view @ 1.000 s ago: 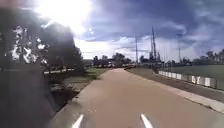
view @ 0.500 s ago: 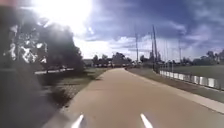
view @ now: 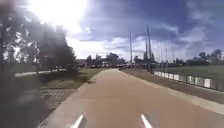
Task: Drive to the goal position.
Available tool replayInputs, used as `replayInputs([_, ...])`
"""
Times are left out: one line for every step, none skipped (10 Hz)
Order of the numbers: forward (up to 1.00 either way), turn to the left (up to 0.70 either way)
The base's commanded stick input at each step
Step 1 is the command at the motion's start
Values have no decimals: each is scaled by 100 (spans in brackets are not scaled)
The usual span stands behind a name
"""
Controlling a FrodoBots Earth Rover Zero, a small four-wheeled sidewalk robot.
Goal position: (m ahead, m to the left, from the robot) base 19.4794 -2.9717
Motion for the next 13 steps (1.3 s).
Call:
replayInputs([100, 0])
replayInputs([100, 0])
replayInputs([100, 0])
replayInputs([100, 0])
replayInputs([100, 0])
replayInputs([100, 0])
replayInputs([100, 0])
replayInputs([100, 0])
replayInputs([100, 0])
replayInputs([100, 0])
replayInputs([100, 0])
replayInputs([100, 0])
replayInputs([100, 0])
